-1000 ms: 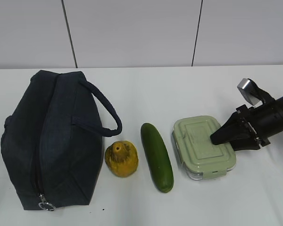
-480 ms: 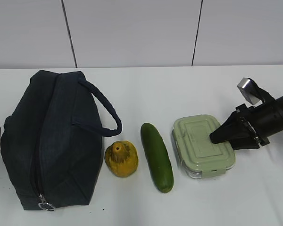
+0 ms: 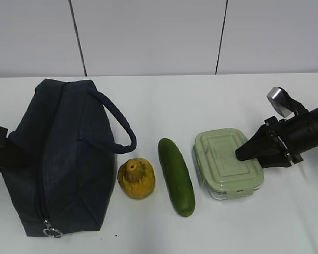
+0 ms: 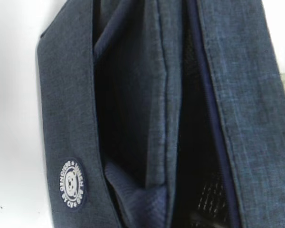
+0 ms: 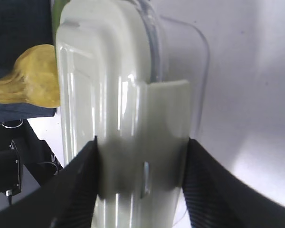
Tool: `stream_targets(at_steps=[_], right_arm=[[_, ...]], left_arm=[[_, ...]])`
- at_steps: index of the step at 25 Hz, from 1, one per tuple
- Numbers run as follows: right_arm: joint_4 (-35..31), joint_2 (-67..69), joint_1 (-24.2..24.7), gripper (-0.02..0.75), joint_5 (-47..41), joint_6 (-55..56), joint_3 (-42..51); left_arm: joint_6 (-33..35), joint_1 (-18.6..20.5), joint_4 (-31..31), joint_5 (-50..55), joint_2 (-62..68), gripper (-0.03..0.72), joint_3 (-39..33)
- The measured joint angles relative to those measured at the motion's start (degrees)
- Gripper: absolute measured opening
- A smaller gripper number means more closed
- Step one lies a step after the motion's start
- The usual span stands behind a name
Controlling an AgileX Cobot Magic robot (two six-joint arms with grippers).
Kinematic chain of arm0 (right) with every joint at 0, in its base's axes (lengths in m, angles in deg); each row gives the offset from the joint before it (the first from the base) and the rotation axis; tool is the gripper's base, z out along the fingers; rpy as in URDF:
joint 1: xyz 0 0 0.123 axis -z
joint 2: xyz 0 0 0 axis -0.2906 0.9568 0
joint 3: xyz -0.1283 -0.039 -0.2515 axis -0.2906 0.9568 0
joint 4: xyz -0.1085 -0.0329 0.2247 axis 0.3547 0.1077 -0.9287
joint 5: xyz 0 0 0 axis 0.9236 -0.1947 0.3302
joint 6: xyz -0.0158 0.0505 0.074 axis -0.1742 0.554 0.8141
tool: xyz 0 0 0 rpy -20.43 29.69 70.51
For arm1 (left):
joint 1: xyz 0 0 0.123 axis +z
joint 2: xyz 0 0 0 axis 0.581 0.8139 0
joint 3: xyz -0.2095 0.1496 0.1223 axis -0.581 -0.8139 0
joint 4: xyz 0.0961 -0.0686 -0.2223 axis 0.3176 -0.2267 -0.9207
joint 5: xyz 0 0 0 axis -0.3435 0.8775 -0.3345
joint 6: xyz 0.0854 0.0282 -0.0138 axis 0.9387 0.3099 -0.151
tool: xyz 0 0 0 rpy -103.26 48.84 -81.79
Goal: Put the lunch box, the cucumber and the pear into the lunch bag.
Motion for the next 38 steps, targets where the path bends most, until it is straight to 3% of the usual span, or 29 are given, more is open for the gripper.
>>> stream_targets(at_steps=[3,5,15,28,38], right_arm=[[-0.48,0.0,0.0,0.396,0.22,0.0,0.0],[-1.16,0.0,0.0,0.396,0.48,0.0,0.0],[-2.06,0.0,0.0,0.395,1.29,0.21,0.0],[-6.37,-5.79,0.0,0.395,2.84,1.4,0.0],[-13.66,-11.58,-0.39,0.395,2.84,2.94,0.21]], left_arm=[[0.02,0.0,-0.25,0.0,0.77,0.038,0.16],[0.32,0.0,-1.27,0.0,0.77,-0.004,0.17],[11.94,0.0,-19.72,-0.52,1.94,-0.016,0.17],[18.46,0.0,-25.42,3.17,8.03,-0.017,0.22],[18.83,0.0,-25.86,3.63,8.03,-0.017,0.22]])
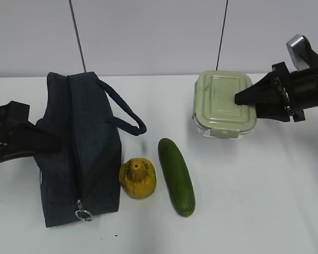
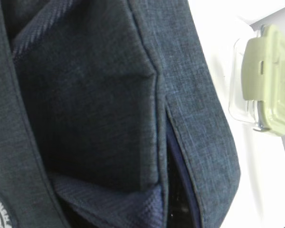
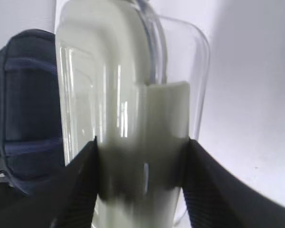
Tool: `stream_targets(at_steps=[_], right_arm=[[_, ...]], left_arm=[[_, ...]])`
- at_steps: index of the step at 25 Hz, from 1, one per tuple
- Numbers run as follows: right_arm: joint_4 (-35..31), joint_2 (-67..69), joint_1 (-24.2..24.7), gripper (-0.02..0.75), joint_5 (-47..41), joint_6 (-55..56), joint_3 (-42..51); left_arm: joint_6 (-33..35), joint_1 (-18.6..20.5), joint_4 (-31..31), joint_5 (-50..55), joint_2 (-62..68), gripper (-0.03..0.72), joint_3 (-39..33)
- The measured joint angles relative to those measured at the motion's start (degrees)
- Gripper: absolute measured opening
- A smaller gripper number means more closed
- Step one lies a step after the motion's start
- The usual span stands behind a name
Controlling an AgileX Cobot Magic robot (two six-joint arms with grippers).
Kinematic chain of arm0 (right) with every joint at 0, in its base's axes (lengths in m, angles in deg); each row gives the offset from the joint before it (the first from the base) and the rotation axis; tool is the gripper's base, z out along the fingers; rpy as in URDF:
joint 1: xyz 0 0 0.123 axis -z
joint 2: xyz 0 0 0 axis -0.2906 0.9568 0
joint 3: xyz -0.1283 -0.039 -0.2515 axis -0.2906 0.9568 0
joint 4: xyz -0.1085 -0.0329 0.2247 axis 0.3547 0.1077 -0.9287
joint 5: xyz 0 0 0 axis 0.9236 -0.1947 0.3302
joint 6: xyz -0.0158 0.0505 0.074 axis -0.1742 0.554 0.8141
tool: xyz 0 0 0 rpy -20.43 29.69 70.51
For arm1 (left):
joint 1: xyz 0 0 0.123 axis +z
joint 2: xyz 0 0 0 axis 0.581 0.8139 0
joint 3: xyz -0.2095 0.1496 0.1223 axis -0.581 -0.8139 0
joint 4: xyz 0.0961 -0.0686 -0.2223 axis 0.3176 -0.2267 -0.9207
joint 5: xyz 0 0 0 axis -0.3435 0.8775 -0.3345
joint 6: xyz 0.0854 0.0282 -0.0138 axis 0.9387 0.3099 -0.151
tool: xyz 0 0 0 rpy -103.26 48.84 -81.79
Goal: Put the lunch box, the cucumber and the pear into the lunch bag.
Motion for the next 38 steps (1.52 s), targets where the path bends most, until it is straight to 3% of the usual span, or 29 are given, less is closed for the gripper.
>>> stream_targets(at_steps=[10,23,38], right_arm=[[-6.89,-2.51,-10.11,0.395,-0.11,0.1,-1.47],[-12.13,-2.51,-25.5,0.394,0.44,0.1,-16.0],[-20.27,6.01,-29.88,0.394,6.72,0.1,-17.05]], left_arm=[[2.39,0.0,-1.5,0.45,0.0,-0.018,0.0],[4.95,0.0,-3.12,1.32,0.0,-0.018,0.0],[7.64,0.0,-6.55,2.3,0.0,-0.018,0.0]])
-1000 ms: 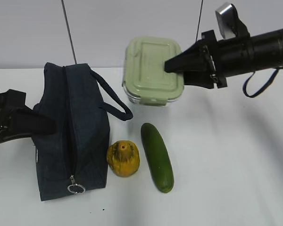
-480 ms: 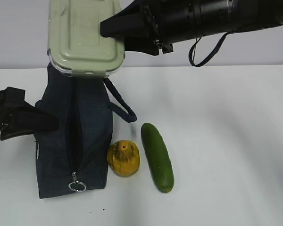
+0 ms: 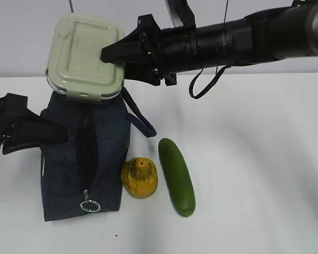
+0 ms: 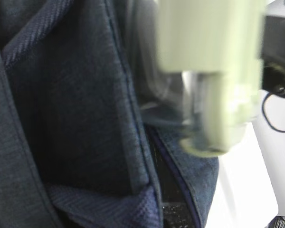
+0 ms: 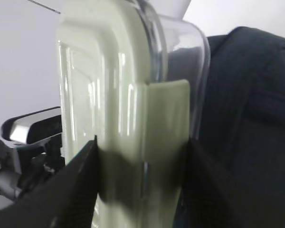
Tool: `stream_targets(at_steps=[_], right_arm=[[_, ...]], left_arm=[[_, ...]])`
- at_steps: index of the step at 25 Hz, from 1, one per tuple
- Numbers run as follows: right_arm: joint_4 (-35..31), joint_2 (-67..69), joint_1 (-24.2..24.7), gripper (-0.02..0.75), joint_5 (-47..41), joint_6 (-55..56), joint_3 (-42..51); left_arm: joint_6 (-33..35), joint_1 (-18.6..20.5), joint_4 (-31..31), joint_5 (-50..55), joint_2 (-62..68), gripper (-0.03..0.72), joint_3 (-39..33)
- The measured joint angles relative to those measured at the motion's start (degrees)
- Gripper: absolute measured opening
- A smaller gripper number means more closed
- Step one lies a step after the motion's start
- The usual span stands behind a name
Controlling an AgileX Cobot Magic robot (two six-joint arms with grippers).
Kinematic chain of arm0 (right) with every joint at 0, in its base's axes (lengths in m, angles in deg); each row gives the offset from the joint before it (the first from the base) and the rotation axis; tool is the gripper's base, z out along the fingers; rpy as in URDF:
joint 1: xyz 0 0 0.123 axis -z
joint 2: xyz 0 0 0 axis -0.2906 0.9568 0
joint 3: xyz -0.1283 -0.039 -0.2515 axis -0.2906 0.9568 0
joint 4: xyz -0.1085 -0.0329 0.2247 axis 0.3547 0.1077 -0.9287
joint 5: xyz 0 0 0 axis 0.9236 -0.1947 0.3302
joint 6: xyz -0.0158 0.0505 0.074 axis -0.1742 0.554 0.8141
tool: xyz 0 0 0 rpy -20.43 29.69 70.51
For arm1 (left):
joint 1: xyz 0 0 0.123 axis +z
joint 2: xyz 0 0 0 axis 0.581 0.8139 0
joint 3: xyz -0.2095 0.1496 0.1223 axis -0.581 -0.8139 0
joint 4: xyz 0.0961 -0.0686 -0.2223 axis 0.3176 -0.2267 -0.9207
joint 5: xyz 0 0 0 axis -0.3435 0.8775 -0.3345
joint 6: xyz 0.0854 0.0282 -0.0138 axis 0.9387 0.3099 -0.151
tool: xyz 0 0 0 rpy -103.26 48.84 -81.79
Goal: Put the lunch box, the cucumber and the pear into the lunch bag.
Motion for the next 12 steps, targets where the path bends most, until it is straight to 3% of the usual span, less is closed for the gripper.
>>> stream_targets(at_steps=[3,12], right_arm=[[2.41,1.12,0.0,0.394,0.64,0.39,0.0],[20.49,1.21,0.0,0.394,0.89,7.47,-0.2]], left_arm=[[0.0,0.0,0.0,0.0,0.06,-0.018,0.0],[0.04,0.0,-0.2,0.12,0.06,-0.018,0.0]])
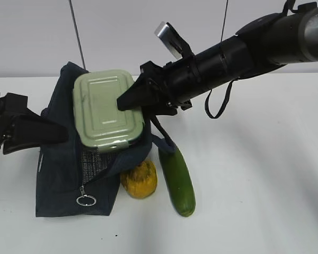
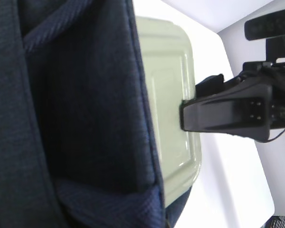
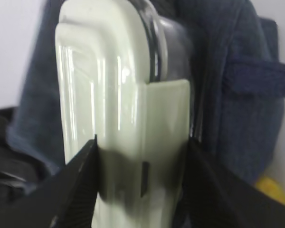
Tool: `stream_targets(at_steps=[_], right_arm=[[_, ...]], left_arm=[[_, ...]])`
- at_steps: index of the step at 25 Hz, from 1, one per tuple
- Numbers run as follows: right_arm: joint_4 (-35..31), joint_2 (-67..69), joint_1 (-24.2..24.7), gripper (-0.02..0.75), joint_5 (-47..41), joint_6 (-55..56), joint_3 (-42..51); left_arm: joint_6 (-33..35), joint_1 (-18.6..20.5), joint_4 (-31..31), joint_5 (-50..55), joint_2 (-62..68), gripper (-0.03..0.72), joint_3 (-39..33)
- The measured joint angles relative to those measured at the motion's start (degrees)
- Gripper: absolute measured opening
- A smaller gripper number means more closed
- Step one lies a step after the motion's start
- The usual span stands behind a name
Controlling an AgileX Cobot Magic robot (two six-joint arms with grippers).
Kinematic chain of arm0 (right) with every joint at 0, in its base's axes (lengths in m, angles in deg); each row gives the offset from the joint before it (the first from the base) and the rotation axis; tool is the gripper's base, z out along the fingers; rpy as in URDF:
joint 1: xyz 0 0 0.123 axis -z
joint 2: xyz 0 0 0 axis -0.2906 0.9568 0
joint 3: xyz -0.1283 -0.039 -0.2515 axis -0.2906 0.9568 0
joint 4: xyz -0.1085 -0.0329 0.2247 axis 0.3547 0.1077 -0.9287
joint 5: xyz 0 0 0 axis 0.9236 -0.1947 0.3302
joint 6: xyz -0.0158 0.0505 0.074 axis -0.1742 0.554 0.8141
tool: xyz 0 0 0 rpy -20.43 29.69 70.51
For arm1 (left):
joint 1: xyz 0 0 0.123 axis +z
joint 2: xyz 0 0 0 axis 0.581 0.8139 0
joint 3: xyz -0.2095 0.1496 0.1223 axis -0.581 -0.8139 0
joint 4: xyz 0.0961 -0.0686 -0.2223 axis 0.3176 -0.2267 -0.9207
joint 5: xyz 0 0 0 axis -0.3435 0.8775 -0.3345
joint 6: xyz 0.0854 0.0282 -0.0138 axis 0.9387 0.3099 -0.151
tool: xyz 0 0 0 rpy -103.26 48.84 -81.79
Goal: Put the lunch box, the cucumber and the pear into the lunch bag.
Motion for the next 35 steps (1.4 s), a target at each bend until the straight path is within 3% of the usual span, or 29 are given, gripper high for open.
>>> stream_targets(at_steps=[7,18,26,35], right_arm=[[10.09,0.0,-0.23,0.394,1.82,6.13,0.0],[11.29,0.33,-2.86,0.393,9.17,7.09,-0.22],[11.68,0.86,-7.59,0.393,12.57,7.09,-1.16],[11.68,6.3,-8.98,0.393,12.83,7.85,-5.51]], left_arm=[[0.0,-0.05,-0.93,0.62,0.0,-0.018,0.0],[0.68,-0.05,-2.25,1.53,0.0,-0.018,0.0],[1.06,-0.05,-2.3,1.86,0.0,-0.018,0.0],[1.12,-0.05,-2.37,3.76,0.0,-0.018,0.0]])
